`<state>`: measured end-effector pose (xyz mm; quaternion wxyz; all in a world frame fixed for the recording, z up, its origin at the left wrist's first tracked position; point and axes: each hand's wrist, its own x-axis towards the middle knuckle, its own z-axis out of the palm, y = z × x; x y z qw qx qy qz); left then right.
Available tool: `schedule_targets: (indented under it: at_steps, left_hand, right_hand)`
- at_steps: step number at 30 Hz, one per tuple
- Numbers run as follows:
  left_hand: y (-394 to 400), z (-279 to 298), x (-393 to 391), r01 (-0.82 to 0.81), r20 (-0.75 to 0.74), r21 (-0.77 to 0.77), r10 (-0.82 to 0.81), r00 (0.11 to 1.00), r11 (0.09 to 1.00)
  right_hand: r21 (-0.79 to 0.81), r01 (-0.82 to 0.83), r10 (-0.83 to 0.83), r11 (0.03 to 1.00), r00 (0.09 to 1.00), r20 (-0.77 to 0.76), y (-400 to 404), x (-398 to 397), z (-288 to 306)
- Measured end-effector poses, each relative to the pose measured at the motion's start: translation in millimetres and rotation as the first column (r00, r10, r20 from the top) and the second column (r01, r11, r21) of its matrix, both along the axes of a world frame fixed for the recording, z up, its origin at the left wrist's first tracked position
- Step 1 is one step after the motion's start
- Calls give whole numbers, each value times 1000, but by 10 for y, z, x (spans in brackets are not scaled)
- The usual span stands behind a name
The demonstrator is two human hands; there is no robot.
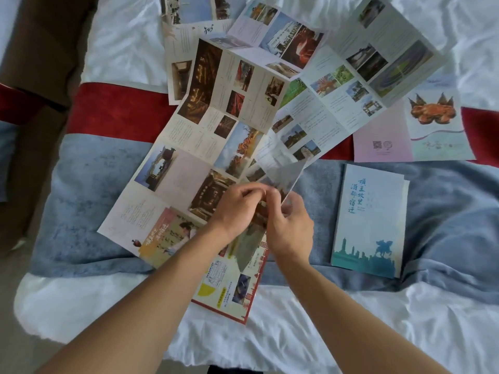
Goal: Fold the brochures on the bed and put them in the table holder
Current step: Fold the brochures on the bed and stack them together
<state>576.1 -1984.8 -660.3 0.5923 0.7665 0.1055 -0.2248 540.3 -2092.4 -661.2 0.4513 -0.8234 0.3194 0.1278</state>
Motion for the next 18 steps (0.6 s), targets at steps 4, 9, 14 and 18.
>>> schedule_targets:
  at_steps: [4, 9, 14, 18]
  left_hand:
    - [-297, -198, -173, 95, -35, 224, -89, 995, 970]
    - [-609, -329, -319, 76, -36, 487, -67, 997, 870]
    - [-1202, -328, -295, 95, -30, 587, -95, 995, 804]
    - [-1705, -358, -247, 64, 58, 593, -122, 991, 803]
  right_hand:
    - [58, 56, -57, 997, 998, 12, -429, -60, -99]
    - [90, 80, -80, 993, 997, -13, -899, -97, -178]
    - [117, 139, -141, 983, 990, 10, -1393, -102, -206]
    - [88, 187, -194, 979, 977, 87, -1790, -36, -185]
